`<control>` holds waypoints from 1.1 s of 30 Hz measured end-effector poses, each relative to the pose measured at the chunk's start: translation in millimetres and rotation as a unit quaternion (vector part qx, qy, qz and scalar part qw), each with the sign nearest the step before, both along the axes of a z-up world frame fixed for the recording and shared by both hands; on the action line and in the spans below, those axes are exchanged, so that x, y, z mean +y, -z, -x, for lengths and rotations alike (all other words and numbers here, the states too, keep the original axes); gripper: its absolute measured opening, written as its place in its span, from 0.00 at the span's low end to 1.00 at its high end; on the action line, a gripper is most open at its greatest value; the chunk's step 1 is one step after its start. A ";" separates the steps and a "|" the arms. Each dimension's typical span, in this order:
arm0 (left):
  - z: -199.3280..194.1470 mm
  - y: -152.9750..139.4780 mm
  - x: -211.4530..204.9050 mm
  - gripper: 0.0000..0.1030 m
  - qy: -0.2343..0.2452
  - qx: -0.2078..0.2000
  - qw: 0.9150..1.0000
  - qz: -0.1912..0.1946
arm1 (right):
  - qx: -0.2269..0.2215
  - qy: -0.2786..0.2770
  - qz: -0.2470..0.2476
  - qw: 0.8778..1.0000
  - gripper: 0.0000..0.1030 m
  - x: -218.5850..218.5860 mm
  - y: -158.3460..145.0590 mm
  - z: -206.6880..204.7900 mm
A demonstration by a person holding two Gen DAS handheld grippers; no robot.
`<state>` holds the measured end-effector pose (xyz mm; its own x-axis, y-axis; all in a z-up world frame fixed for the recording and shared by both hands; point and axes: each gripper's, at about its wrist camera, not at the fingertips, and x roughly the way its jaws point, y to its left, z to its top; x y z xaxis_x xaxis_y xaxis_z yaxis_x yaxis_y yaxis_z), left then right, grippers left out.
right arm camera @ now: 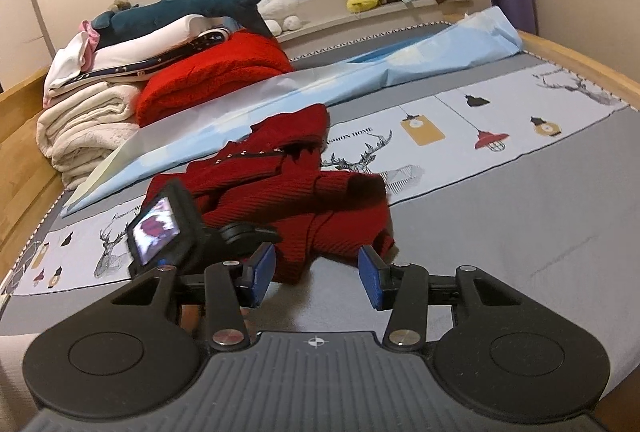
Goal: Fold small clothes
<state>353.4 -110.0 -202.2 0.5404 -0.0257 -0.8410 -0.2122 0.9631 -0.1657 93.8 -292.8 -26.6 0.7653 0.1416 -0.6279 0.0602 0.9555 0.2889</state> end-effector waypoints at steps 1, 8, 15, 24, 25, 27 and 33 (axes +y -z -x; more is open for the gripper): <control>1.5 -1.0 0.0 0.13 0.009 0.001 1.000 0.001 | 0.000 0.002 0.000 1.000 0.47 -0.3 0.1 -0.7; 32.8 -51.4 47.7 0.06 0.109 -0.034 0.993 -0.022 | 0.000 0.009 0.011 1.000 0.47 5.7 1.2 -1.4; 85.6 -74.5 167.5 0.05 0.158 0.001 0.982 -0.101 | -0.012 0.011 0.020 1.000 0.47 18.5 0.5 6.7; 123.3 -56.9 294.7 0.06 0.087 0.035 0.989 -0.119 | -0.026 0.031 0.007 0.999 0.47 18.0 -4.0 16.8; 121.7 -57.3 299.6 0.06 0.081 0.042 0.991 -0.102 | -0.021 0.037 -0.002 0.999 0.47 14.6 -3.6 13.6; 117.7 -66.0 304.9 0.11 0.075 0.030 0.994 -0.074 | -0.008 0.045 -0.010 0.999 0.47 7.9 -3.2 0.1; 109.9 -64.3 318.1 0.38 0.061 0.038 0.997 -0.037 | 0.043 0.011 0.029 0.999 0.47 3.8 25.0 -80.6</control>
